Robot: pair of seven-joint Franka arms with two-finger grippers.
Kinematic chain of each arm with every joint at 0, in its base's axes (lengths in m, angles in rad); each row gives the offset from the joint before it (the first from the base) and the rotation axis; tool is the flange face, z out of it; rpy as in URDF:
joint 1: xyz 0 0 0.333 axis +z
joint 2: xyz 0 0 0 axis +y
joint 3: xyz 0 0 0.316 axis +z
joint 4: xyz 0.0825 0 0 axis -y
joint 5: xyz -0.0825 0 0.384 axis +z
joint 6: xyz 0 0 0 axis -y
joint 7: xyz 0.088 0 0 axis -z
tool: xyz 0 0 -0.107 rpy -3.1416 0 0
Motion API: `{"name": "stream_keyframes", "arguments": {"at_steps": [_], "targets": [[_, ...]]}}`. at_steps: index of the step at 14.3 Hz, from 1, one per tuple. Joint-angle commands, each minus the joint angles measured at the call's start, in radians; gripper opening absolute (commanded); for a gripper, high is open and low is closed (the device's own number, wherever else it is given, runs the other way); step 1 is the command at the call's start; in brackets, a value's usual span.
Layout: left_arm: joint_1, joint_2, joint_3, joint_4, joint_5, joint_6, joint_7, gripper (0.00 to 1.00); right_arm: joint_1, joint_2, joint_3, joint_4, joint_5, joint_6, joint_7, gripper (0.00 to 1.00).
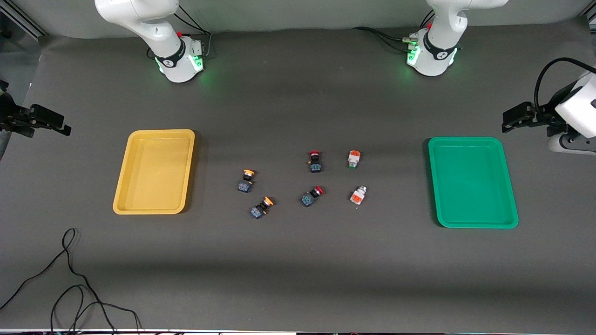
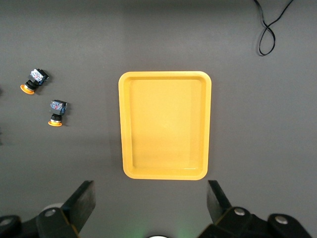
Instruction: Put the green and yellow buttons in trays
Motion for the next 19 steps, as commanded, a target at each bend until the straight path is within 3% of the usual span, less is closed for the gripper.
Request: {"name": "stream_keyframes", "arguments": {"at_steps": [1,12,16,19], "targets": [[-0.011,-0.011,0.010,-0.014,0.014,0.015,0.004,1.00,0.003,-0.010,0.001,0.007,-0.006,-0.020,-0.010,1.00],[-0.013,-0.029,0.010,-0.057,0.014,0.041,-0.010,1.00,0.000,0.034,-0.003,0.094,-0.004,-0.050,-0.024,1.00],[-0.024,-0.072,-0.001,-0.174,0.010,0.113,-0.024,1.00,0.001,0.054,0.001,0.103,-0.004,-0.050,-0.010,1.00],[-0.024,-0.106,-0.065,-0.281,0.007,0.191,-0.082,1.00,0.038,0.115,0.008,0.103,0.003,-0.031,-0.017,1.00]]}}
